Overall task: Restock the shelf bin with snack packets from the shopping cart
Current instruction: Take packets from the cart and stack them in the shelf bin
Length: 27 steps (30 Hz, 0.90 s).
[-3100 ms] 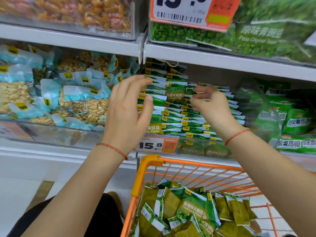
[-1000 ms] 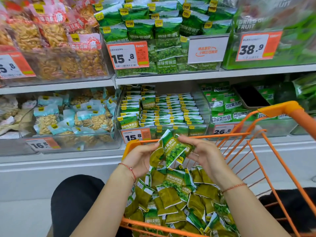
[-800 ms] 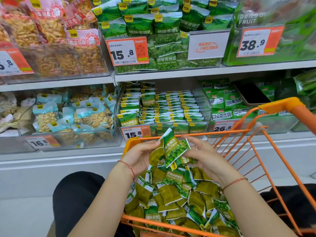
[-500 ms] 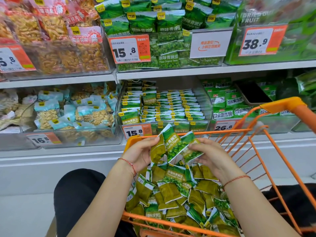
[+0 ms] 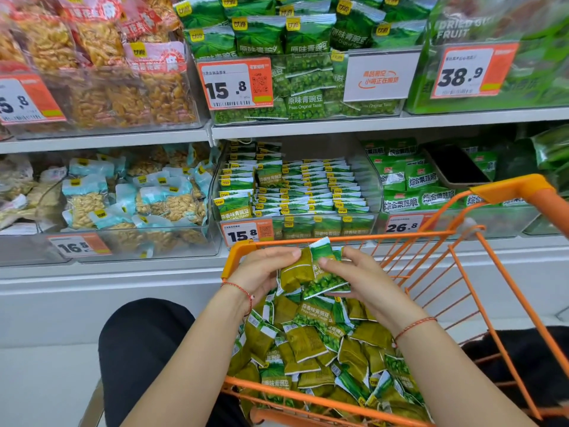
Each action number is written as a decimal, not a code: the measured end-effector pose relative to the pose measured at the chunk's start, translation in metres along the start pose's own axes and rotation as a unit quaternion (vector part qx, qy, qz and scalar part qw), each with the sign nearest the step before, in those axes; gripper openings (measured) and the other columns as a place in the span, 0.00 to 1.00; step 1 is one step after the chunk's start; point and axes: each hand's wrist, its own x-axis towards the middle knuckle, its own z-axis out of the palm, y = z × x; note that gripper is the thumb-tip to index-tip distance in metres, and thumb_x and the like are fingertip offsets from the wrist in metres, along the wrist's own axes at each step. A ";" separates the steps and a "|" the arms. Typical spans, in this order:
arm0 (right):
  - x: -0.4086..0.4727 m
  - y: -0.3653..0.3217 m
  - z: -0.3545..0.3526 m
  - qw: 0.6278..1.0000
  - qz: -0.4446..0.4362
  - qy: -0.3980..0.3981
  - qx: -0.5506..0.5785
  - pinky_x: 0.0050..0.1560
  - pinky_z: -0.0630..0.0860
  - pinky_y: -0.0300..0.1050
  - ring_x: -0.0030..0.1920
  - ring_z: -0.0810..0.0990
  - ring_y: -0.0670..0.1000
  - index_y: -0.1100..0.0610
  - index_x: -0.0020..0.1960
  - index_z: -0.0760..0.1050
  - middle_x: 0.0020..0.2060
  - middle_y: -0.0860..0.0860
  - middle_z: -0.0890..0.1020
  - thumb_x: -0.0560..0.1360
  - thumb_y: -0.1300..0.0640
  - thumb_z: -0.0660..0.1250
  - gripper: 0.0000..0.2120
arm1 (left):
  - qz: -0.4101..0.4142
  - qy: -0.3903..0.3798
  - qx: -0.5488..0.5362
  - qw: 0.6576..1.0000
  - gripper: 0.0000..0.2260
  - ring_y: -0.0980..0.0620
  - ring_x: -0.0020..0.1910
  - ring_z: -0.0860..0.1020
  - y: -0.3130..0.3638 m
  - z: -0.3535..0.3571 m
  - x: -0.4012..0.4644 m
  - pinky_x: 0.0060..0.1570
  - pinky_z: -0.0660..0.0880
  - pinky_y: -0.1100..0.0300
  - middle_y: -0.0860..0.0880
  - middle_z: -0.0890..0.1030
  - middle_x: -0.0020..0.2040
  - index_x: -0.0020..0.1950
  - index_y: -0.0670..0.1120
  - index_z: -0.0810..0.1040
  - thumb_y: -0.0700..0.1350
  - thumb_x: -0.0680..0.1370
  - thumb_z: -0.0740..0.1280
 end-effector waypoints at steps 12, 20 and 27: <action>0.006 0.007 0.003 0.989 0.061 -0.004 0.134 0.44 0.81 0.53 0.59 0.75 0.53 0.62 0.65 0.64 0.62 0.58 0.73 0.75 0.60 0.68 0.22 | 0.457 0.128 0.319 0.820 0.21 0.68 0.50 0.77 -0.021 0.037 -0.011 0.53 0.73 0.72 0.57 0.75 0.38 0.56 0.57 0.69 0.42 0.70 0.74; 0.002 -0.003 -0.006 0.968 0.013 0.003 0.252 0.41 0.82 0.50 0.42 0.82 0.51 0.58 0.48 0.67 0.42 0.55 0.82 0.74 0.63 0.68 0.09 | 0.406 0.121 0.269 0.865 0.23 0.62 0.59 0.75 -0.019 0.033 -0.012 0.60 0.72 0.67 0.56 0.77 0.55 0.62 0.58 0.67 0.36 0.75 0.69; 0.001 -0.002 -0.001 0.979 -0.002 -0.022 0.203 0.52 0.79 0.53 0.61 0.72 0.49 0.52 0.58 0.68 0.60 0.52 0.72 0.72 0.61 0.71 0.18 | 0.243 0.099 0.176 0.949 0.32 0.57 0.68 0.67 -0.013 0.019 -0.002 0.66 0.65 0.62 0.53 0.68 0.69 0.72 0.52 0.62 0.41 0.72 0.73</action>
